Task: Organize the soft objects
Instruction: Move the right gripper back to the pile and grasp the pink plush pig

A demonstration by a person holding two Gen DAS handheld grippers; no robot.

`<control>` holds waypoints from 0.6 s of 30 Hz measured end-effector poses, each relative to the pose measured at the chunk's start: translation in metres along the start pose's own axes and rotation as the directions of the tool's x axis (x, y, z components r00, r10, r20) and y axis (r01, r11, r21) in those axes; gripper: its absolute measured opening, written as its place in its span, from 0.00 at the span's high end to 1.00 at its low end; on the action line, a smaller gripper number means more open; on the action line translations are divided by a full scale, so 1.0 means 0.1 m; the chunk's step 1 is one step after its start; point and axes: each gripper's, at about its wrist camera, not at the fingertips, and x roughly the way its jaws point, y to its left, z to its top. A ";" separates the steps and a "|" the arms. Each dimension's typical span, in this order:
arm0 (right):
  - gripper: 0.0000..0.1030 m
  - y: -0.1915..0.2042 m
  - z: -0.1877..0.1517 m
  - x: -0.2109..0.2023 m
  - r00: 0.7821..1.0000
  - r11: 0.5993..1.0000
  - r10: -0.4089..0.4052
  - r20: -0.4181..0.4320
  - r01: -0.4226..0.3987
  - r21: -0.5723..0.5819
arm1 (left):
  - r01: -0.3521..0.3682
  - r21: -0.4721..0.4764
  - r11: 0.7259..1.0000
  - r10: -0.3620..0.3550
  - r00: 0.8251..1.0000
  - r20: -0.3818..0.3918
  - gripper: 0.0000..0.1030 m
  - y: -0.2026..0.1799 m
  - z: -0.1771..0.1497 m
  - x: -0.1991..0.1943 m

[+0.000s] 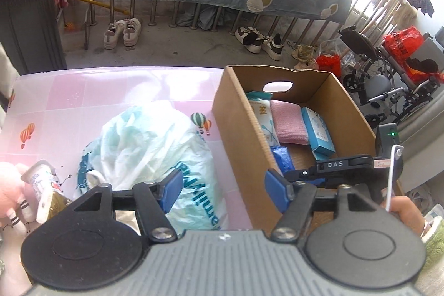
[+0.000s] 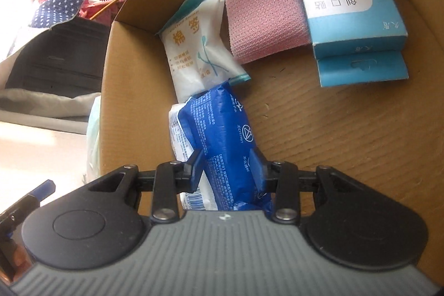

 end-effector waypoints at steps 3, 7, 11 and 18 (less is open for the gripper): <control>0.65 0.03 -0.01 -0.03 1.000 1.000 -0.013 0.013 0.013 0.001 | -0.048 -0.021 0.999 0.049 0.998 0.030 0.34 0.28 -0.12 -0.18; 0.61 0.08 -0.04 -0.24 0.997 0.999 -0.037 0.073 0.038 -0.008 | -0.101 -0.064 0.993 0.106 0.990 0.092 0.29 0.68 -0.34 -0.54; 0.56 0.19 -0.10 -0.58 0.988 1.000 -0.009 0.155 0.012 -0.017 | -0.163 -0.109 0.981 0.179 0.970 0.163 0.24 1.09 -0.56 -0.97; 0.52 0.70 -0.36 -0.94 0.964 0.987 0.139 0.227 -0.116 -0.113 | -0.316 -0.204 0.927 0.359 0.905 0.229 0.21 1.65 -1.04 -1.60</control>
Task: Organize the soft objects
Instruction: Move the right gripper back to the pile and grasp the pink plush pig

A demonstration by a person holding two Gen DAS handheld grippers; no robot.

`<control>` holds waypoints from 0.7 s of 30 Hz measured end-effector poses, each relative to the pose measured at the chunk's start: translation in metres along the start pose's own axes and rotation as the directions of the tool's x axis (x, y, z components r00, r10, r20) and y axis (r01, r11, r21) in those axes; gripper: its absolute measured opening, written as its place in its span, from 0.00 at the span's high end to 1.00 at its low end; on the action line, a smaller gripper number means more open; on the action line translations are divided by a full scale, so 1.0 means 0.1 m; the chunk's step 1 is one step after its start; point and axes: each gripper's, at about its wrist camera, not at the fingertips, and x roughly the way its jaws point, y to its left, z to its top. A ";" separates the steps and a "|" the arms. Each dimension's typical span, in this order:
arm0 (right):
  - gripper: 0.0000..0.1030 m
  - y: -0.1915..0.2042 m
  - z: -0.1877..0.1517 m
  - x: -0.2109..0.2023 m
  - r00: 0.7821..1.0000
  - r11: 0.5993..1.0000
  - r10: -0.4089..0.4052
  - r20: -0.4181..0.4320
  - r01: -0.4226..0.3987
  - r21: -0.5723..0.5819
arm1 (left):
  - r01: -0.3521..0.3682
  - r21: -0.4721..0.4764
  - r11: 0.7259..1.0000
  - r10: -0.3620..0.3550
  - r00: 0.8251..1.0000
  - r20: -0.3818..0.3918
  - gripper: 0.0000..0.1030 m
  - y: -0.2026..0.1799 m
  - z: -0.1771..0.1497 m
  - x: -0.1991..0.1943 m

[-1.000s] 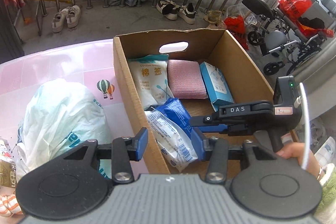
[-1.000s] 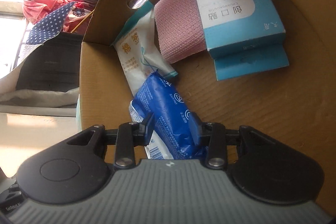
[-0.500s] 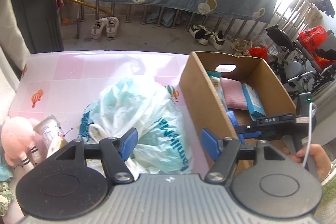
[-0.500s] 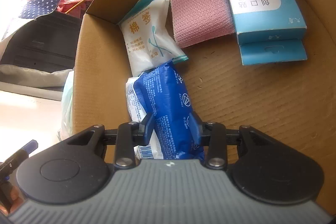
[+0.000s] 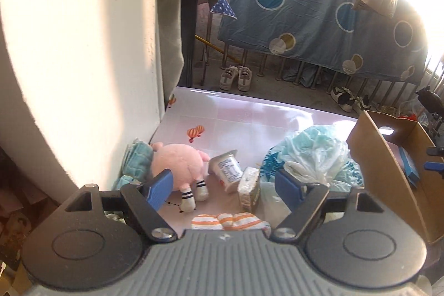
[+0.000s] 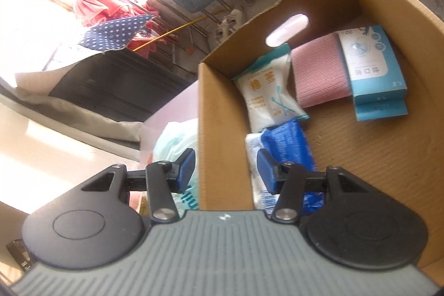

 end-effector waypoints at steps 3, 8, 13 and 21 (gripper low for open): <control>0.51 0.31 -0.09 0.09 0.998 0.997 0.060 -0.024 -0.061 -0.040 | -0.058 -0.037 0.998 0.059 0.998 0.027 0.21 0.24 -0.16 -0.11; 0.50 0.89 -0.32 0.51 0.980 0.981 0.158 -0.125 -0.170 -0.092 | -0.111 -0.080 0.991 0.116 0.992 0.051 0.21 0.45 -0.42 -0.12; 0.49 1.42 -0.60 1.07 0.933 0.955 0.249 -0.259 -0.281 -0.096 | -0.199 -0.056 0.978 0.203 0.977 0.067 0.22 0.51 -0.64 -0.06; 0.46 2.13 -1.13 1.88 0.858 0.925 0.286 -0.426 -0.363 -0.110 | -0.171 -0.055 0.984 0.174 0.983 0.052 0.28 0.63 -0.76 0.12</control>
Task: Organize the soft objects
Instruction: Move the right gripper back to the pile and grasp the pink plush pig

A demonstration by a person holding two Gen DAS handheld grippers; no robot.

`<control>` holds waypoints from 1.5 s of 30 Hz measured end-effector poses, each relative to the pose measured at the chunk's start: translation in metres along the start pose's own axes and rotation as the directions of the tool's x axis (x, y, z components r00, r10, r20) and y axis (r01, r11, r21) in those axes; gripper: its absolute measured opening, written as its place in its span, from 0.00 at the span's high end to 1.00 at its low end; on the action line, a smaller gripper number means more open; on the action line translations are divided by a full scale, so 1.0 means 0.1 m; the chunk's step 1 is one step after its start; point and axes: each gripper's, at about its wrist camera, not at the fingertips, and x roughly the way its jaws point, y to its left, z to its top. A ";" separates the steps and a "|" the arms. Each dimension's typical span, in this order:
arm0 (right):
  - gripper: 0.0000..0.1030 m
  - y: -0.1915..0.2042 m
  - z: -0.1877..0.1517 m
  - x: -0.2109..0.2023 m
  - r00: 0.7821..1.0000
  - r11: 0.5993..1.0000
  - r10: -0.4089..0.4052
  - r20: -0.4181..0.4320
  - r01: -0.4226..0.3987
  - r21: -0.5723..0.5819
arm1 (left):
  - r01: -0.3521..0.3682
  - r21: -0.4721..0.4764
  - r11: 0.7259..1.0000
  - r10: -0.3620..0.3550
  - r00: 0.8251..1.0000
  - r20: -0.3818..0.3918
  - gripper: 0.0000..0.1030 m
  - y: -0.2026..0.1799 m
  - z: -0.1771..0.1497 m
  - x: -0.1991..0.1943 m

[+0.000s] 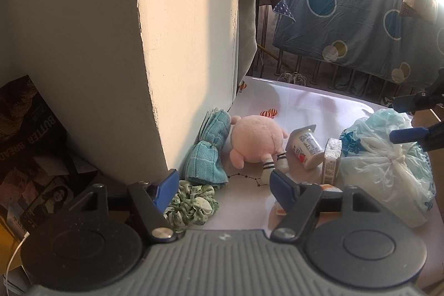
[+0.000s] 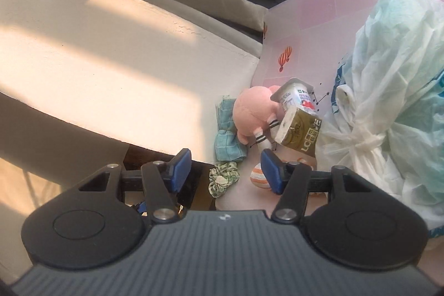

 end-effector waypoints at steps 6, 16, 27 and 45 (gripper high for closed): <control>0.36 0.27 0.24 0.61 0.998 0.996 0.009 -0.069 -0.015 -0.090 | 0.092 -0.017 0.996 -0.093 0.995 -0.024 0.28 -0.11 0.13 0.29; 0.27 0.41 0.91 1.85 0.977 0.967 -0.069 -0.202 0.016 -0.252 | 0.054 -0.062 0.997 -0.058 0.995 -0.075 0.29 -0.25 0.39 1.02; 0.22 0.10 1.06 2.60 0.954 0.931 -0.195 -0.229 0.107 -0.349 | 0.015 -0.078 0.997 -0.029 0.985 -0.173 0.30 -0.26 0.39 1.50; 0.25 -0.08 0.98 2.66 0.942 0.952 -0.158 -0.295 0.066 -0.298 | 0.068 -0.142 0.987 -0.090 0.984 -0.156 0.41 -0.32 0.43 1.58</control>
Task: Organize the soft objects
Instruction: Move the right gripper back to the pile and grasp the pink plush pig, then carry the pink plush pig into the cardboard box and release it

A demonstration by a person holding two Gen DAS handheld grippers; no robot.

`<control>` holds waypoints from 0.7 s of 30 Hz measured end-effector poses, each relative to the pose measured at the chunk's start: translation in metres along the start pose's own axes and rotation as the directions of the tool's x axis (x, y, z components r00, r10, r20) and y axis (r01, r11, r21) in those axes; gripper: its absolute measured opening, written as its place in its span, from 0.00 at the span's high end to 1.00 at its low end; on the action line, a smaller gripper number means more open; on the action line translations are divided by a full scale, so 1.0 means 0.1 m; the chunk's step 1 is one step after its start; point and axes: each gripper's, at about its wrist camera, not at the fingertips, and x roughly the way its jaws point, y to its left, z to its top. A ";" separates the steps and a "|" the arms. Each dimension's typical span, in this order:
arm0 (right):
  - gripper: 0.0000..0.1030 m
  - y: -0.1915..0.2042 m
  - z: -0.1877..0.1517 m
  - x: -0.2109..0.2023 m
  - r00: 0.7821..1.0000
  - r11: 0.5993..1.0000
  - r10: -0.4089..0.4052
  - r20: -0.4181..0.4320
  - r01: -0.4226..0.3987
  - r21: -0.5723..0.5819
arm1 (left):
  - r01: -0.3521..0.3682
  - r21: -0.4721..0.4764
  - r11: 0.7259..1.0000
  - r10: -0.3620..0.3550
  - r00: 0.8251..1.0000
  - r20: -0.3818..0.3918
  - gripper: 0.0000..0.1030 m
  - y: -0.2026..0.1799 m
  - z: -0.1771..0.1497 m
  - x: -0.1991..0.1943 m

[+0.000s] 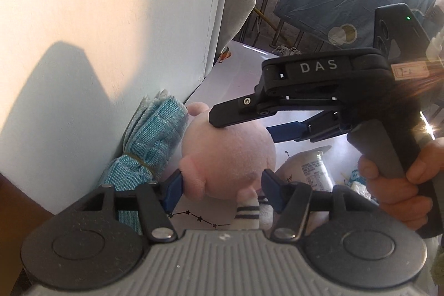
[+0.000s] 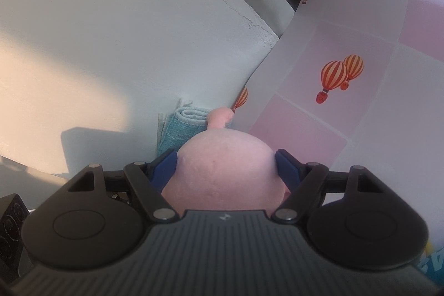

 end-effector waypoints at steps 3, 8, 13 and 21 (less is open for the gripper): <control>0.25 0.03 -0.01 -0.12 0.999 0.999 0.036 0.030 -0.037 0.021 | 0.018 0.002 1.000 -0.018 0.999 0.044 0.41 -0.01 0.00 -0.17; 0.25 0.17 -0.07 -0.43 0.992 0.996 0.082 0.092 -0.086 0.037 | 0.082 -0.002 0.997 -0.081 0.988 0.131 0.41 -0.03 0.00 -0.54; 0.26 0.31 -0.26 -0.84 0.981 0.992 0.107 0.162 -0.117 0.052 | 0.156 0.026 0.987 -0.158 0.970 0.184 0.41 -0.15 -0.05 -0.95; 0.27 0.31 -0.90 -1.83 0.948 0.982 0.111 0.299 -0.150 0.112 | 0.313 0.153 0.937 -0.339 0.920 0.197 0.41 -0.74 -0.23 -1.45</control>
